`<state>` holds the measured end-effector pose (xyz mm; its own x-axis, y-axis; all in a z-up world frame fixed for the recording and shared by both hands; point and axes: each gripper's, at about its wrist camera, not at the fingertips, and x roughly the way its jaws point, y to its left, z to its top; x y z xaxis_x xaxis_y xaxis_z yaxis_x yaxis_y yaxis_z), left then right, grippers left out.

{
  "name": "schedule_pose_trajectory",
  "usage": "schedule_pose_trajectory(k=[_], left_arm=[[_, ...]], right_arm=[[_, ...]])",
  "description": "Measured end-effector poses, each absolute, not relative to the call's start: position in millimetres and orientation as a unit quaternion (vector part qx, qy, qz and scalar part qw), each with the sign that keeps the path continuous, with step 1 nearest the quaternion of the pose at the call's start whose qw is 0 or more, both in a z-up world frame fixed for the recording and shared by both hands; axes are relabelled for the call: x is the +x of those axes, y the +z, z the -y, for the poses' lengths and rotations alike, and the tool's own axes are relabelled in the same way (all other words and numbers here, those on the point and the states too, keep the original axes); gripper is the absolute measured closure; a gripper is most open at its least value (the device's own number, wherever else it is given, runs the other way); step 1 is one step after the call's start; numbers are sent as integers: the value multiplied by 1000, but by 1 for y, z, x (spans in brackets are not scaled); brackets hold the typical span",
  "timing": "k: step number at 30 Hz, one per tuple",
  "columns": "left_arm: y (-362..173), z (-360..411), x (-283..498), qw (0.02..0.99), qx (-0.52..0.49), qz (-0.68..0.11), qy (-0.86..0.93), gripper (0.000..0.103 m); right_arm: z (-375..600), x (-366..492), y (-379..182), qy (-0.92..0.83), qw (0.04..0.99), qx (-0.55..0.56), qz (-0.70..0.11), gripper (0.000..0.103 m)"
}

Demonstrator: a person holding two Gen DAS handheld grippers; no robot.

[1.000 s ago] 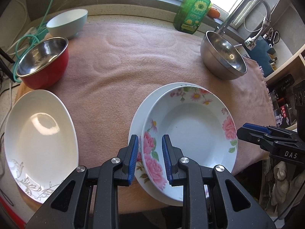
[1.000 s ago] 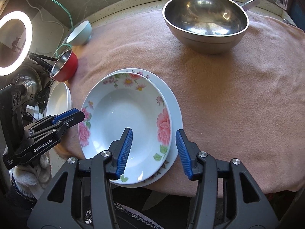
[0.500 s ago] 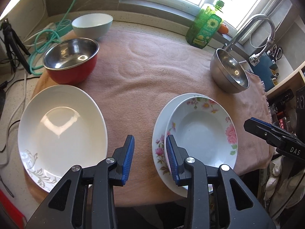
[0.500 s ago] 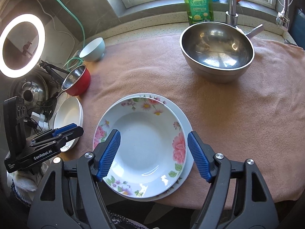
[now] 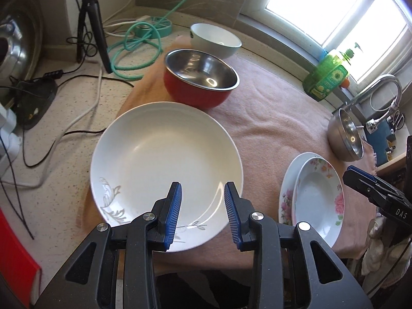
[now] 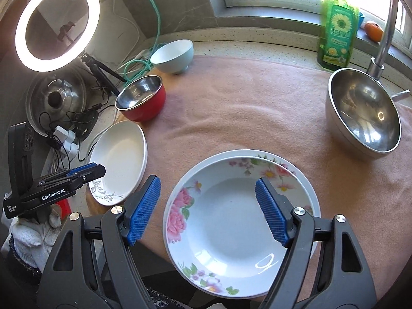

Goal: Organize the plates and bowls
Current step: 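Move the left tool to the large white leaf-pattern plate and grasp its rim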

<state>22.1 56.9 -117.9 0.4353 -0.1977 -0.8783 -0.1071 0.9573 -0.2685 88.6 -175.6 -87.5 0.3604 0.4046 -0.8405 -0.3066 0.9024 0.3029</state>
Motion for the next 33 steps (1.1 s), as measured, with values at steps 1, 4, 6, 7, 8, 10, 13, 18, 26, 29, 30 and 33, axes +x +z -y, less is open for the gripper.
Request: schedule_pose_trajectory(k=[1, 4, 6, 7, 8, 10, 13, 18, 26, 29, 30, 33], left_arm=[[-119, -64, 20, 835, -147, -530, -19, 70], [-122, -84, 14, 834, -160, -528, 4, 70], [-123, -96, 10, 834, -167, -526, 18, 70], [-124, -102, 8, 833, -169, -526, 23, 70], [-125, -107, 6, 832, -172, -526, 29, 70], [-128, -117, 3, 830, -178, -527, 41, 70], [-132, -128, 0, 828, -182, -528, 51, 70], [-142, -143, 3, 820, -192, -536, 59, 70], [-161, -155, 10, 809, -201, -550, 56, 70], [-164, -158, 11, 807, -206, -551, 53, 70], [-165, -158, 12, 807, -207, -551, 52, 70], [-167, -160, 15, 805, -209, -553, 48, 72]], right_arm=[[169, 90, -88, 220, 822, 43, -524, 24], [151, 95, -90, 225, 818, 27, -529, 24], [140, 100, -92, 226, 814, 22, -534, 24], [135, 103, -94, 228, 812, 22, -537, 24], [130, 105, -95, 231, 809, 22, -540, 24], [121, 110, -99, 236, 804, 26, -546, 24], [109, 115, -105, 244, 795, 30, -555, 25], [87, 122, -116, 256, 782, 31, -567, 33], [61, 135, -141, 258, 759, 30, -597, 51], [55, 140, -147, 261, 752, 35, -605, 58], [53, 141, -149, 261, 751, 35, -606, 59], [48, 144, -153, 263, 746, 34, -611, 67]])
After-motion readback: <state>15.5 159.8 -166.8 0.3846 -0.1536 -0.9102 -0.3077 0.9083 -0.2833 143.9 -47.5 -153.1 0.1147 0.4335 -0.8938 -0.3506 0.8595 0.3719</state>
